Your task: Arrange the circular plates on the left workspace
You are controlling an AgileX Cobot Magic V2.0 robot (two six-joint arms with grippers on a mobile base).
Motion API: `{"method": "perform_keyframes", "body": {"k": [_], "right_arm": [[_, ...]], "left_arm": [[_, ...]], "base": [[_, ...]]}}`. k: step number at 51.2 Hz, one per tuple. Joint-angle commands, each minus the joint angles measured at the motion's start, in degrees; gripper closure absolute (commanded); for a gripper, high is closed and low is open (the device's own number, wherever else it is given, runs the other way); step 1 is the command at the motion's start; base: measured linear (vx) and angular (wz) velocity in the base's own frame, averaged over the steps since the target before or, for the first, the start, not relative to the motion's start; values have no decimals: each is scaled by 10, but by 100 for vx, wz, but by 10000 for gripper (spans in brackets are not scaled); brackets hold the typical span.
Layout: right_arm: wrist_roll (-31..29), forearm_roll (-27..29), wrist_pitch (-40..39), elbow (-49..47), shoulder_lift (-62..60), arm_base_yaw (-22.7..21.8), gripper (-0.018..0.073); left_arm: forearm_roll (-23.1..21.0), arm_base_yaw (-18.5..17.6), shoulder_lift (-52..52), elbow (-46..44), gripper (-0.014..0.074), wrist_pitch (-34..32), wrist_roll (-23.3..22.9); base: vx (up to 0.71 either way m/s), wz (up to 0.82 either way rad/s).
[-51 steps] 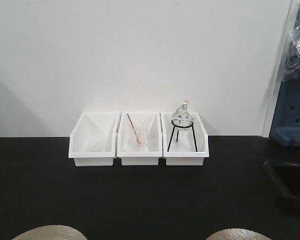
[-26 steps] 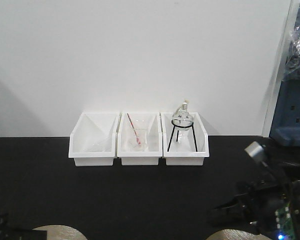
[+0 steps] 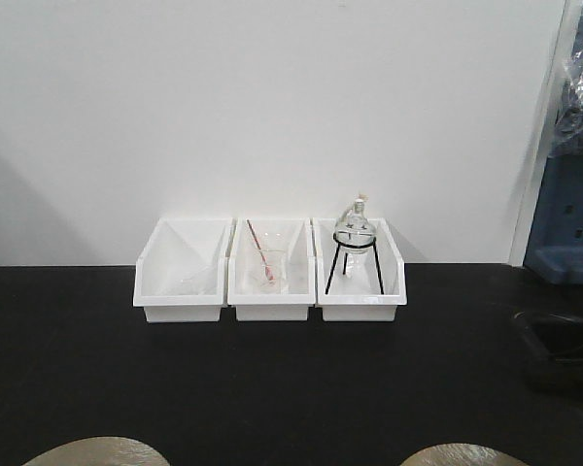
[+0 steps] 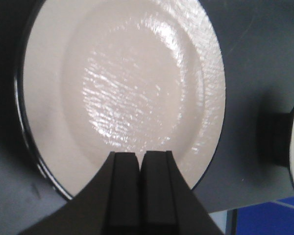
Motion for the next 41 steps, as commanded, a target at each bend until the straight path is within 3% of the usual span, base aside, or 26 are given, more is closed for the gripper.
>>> {"method": "perform_keyframes", "body": {"k": [1,12,26,41], "right_arm": [[-8,43,33,-16,-18,-3,564],[-8,50,20,-16,-18,-3,564],[-8,52,15,-16,-18,-3,564],[-8,70,7,-16,-18,-3,564]], "left_arm": [[-22,0,-10,-13,596,27,0],[-18,0,-10,-13,596,57,2],[-14,0,-10,-13,549,0,1],[51,0,-10,-53,332,-45,-6]], "base": [[0,0],[0,0],[0,0],[0,0]]}}
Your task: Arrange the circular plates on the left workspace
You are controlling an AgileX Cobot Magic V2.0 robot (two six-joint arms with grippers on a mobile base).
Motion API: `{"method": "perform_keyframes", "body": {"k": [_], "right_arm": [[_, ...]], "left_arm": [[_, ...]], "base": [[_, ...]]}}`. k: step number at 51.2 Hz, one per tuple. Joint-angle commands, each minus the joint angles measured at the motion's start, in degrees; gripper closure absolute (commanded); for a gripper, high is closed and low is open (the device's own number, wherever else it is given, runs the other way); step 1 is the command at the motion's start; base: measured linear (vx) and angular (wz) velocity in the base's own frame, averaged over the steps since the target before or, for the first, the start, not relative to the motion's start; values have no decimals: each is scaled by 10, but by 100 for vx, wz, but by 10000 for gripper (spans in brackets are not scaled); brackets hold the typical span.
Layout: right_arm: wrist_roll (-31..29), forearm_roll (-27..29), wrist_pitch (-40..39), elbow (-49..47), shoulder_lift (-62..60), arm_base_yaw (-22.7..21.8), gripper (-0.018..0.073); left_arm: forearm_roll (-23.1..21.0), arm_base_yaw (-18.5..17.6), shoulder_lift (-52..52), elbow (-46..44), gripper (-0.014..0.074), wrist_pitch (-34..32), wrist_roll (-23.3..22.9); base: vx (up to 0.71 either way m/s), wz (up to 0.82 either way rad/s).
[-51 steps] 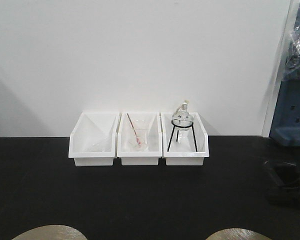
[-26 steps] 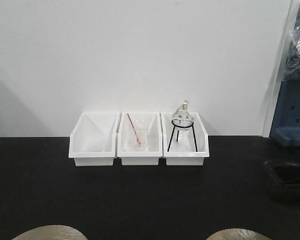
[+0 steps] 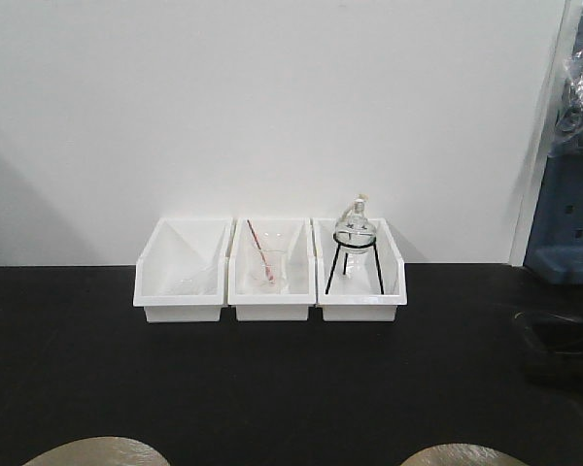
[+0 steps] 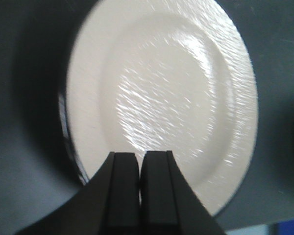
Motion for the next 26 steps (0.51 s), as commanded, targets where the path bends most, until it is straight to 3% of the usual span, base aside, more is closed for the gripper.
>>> {"method": "perform_keyframes", "body": {"k": [1,12,26], "right_arm": [[-8,50,12,-16,-18,-3,564],[-8,59,14,-16,-2,-3,564],[-9,61,25,-16,25,-3,564]], "left_arm": [[0,0,-10,-24,311,-4,-7],[29,0,-8,-24,155,-63,-45],[2,0,89,-24,143,-70,-31]], "base": [[0,0],[0,0],[0,0]]}}
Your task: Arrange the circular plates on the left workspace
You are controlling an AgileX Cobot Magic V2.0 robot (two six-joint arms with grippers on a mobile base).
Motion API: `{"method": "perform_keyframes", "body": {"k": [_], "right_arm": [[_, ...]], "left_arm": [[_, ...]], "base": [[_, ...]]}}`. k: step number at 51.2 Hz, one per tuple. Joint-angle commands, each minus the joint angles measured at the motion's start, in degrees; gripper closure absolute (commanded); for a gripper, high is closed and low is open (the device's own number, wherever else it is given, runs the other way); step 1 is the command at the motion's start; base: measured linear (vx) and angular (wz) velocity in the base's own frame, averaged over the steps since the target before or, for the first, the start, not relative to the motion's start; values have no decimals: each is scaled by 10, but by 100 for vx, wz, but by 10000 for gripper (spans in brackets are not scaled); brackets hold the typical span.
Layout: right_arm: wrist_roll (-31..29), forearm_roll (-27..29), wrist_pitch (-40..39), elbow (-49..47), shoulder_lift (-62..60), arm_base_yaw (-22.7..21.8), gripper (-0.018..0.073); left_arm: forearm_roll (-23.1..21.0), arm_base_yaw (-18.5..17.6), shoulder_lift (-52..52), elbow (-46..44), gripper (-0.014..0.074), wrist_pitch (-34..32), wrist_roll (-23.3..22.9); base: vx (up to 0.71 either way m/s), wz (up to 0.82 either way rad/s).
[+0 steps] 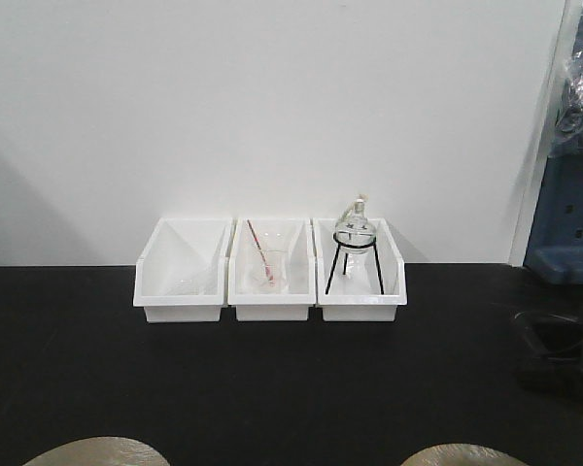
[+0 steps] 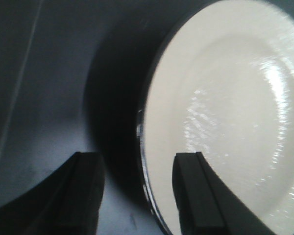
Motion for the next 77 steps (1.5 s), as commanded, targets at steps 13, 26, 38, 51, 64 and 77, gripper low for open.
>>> {"method": "perform_keyframes", "body": {"k": [13,26,38,51,64,77], "right_arm": [[-9,47,25,-18,-15,-3,564],[-9,47,30,-18,-15,-3,564],[-9,49,39,-18,-15,-3,564],[-9,66,48,-18,-15,-3,564],[-9,66,49,-18,-15,-3,564],[-9,66,51,-18,-15,-3,564]], "left_arm": [[-154,0,105,-15,143,42,113],[-217,0,176,-15,190,104,149],[-257,0,190,-15,606,160,152],[-413,-31,181,-15,603,220,182],[-498,-157,184,-66,600,126,174],[-505,-258,244,-197,600,42,84]], "base": [[0,0],[0,0],[0,0],[0,0],[0,0],[0,0]]}}
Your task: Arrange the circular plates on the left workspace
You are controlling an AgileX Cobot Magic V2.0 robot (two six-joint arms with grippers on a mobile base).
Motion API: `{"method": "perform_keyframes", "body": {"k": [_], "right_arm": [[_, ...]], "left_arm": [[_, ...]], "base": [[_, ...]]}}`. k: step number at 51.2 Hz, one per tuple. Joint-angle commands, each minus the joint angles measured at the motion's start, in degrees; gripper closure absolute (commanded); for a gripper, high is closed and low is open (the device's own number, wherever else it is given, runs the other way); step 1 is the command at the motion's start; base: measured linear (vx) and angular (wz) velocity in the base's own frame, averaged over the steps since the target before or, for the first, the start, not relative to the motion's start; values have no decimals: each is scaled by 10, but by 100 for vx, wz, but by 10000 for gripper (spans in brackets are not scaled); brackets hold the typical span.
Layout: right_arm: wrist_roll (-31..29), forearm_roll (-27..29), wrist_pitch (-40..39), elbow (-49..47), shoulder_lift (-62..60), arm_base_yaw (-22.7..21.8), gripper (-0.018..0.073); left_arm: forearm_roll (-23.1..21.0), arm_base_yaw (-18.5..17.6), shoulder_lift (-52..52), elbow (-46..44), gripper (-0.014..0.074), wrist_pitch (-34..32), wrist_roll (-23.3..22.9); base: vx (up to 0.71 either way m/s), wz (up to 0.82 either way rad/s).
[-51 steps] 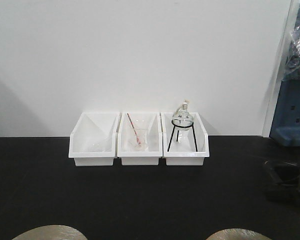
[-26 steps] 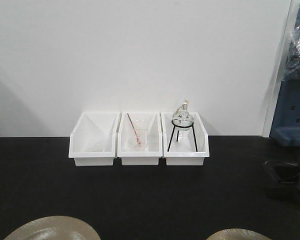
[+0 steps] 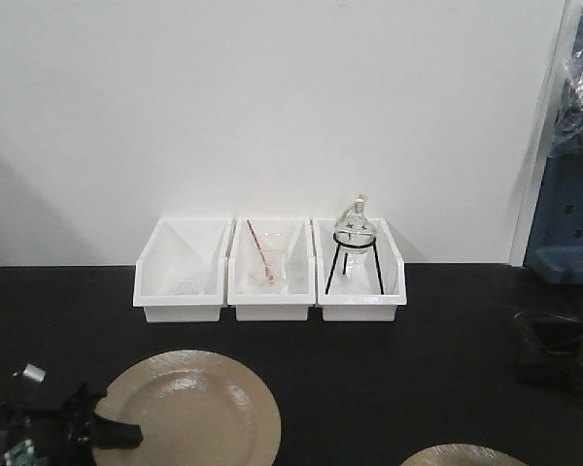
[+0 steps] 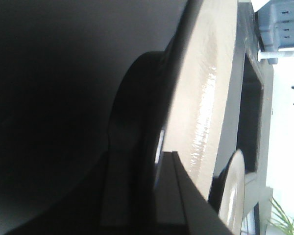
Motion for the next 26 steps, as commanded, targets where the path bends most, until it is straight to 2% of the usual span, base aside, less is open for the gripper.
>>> {"method": "perform_keyframes", "body": {"k": [1,15,26], "right_arm": [[-7,42,48,-18,-19,-3,564],[-7,42,48,-18,-19,-3,564],[-7,42,48,-18,-19,-3,564]], "left_arm": [[-56,-30,1,-62,600,26,-46],[-54,-82,88,-185,600,10,-115],[-54,-105,127,-225,589,-6,-116]], "base": [[0,0],[0,0],[0,0]]}}
